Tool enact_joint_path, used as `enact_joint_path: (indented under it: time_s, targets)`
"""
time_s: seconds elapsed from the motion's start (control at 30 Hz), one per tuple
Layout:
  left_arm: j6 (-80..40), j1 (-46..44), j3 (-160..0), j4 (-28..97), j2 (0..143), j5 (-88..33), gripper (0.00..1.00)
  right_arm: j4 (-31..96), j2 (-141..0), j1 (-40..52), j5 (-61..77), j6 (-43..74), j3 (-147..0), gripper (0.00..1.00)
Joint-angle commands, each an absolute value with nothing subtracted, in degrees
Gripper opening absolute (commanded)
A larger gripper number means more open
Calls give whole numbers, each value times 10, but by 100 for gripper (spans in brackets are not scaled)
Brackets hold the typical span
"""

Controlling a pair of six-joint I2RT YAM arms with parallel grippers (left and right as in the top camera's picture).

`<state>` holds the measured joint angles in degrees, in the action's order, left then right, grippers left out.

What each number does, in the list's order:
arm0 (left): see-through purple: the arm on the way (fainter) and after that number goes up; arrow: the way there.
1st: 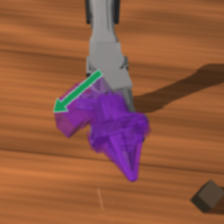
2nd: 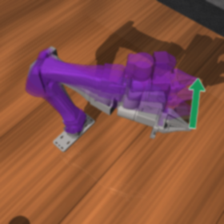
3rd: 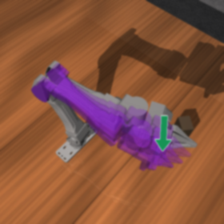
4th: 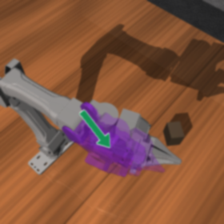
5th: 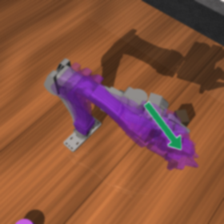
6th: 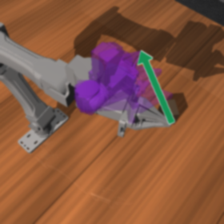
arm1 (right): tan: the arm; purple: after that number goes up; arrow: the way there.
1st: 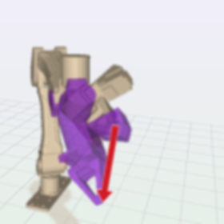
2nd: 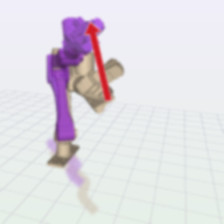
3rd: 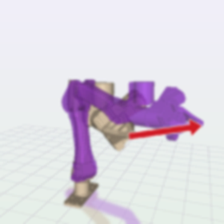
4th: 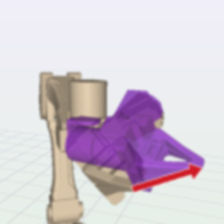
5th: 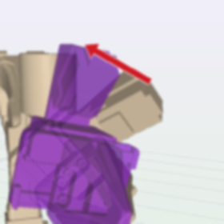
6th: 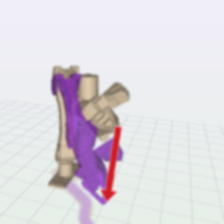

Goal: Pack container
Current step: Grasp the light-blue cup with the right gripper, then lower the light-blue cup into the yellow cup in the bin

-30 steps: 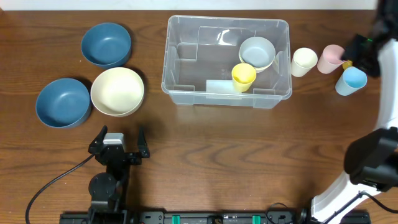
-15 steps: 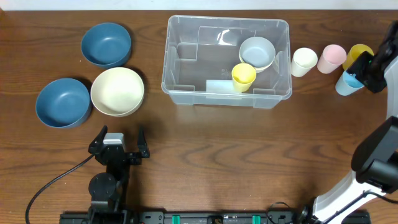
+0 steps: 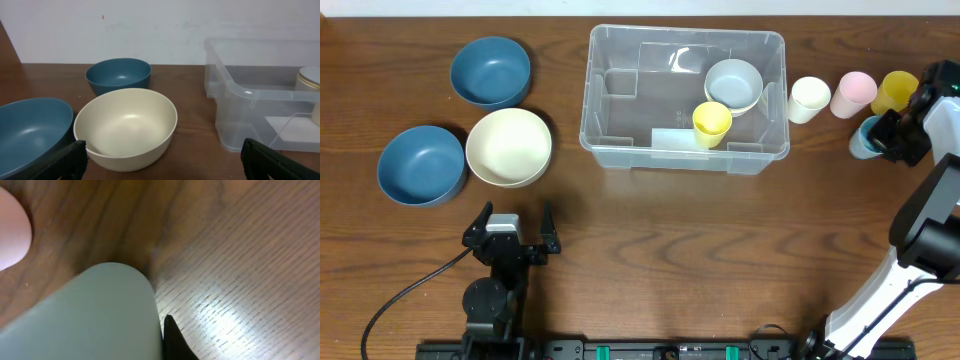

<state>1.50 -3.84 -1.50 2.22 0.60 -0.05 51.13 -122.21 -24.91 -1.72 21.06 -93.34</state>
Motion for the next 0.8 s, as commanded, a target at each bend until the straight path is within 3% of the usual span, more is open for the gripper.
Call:
enact_joint_path:
  time_s: [0.0, 0.2, 0.43, 0.53, 0.77]
  targets:
    - [20, -35, -2, 42, 3, 4, 98, 521, -1221, -251, -21, 211, -932, 1]
    - [20, -35, -2, 42, 3, 4, 98, 561, -1177, -239, 3, 211, -932, 1]
    - [20, -35, -2, 42, 3, 4, 98, 568, -1036, -190, 137, 193, -932, 1]
    - [20, -35, -2, 42, 3, 4, 98, 556, -959, -134, 176, 177, -932, 1]
    - [20, -35, -2, 42, 3, 4, 98, 498, -860, 65, 70, 171, -932, 3]
